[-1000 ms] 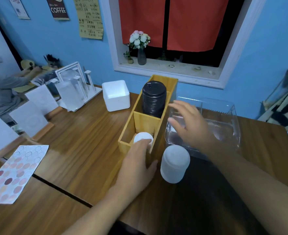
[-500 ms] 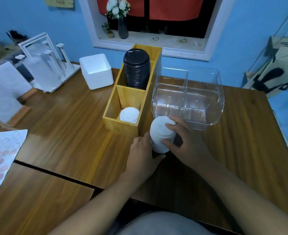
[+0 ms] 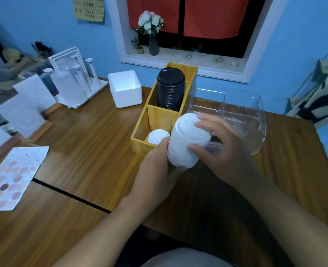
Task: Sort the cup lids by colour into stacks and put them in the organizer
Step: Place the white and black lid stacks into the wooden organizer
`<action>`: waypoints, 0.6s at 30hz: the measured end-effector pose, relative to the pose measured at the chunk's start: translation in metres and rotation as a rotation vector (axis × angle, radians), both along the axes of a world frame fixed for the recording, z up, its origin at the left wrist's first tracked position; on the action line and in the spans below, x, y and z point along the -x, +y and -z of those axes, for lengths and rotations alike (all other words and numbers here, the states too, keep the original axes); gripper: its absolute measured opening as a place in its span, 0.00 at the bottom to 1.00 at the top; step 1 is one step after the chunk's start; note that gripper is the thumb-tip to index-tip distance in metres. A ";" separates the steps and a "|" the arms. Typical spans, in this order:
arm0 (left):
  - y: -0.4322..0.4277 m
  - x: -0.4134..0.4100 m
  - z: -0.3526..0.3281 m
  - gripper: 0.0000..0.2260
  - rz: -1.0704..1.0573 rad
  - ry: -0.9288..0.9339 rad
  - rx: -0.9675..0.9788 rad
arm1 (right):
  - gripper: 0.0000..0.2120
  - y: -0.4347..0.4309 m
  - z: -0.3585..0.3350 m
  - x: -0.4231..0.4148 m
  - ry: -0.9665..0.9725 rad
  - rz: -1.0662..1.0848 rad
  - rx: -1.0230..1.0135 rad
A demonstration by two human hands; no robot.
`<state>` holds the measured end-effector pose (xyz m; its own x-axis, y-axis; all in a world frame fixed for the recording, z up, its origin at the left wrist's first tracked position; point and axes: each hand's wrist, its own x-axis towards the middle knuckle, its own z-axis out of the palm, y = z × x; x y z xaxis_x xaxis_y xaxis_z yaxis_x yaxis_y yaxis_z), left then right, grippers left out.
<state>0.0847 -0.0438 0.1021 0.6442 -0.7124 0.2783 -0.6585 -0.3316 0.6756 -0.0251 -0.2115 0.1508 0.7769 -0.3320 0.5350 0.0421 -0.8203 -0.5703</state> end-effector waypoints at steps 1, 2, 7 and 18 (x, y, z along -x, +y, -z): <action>0.001 -0.012 -0.010 0.35 -0.009 -0.025 -0.017 | 0.24 0.000 -0.010 -0.011 -0.011 -0.001 0.012; 0.002 -0.025 -0.020 0.36 -0.025 -0.046 -0.039 | 0.23 -0.001 -0.017 -0.024 -0.017 0.000 0.021; -0.012 -0.082 -0.040 0.42 -0.153 0.014 -0.190 | 0.22 -0.006 -0.023 -0.091 0.054 -0.025 -0.016; -0.025 -0.098 -0.034 0.41 -0.228 0.064 -0.292 | 0.21 -0.015 -0.009 -0.126 0.183 -0.119 0.060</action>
<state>0.1830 -0.0686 0.1362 0.8051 -0.5919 0.0385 -0.5049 -0.6497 0.5683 0.1013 -0.2265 0.1600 0.8947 -0.2045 0.3970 0.0404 -0.8483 -0.5279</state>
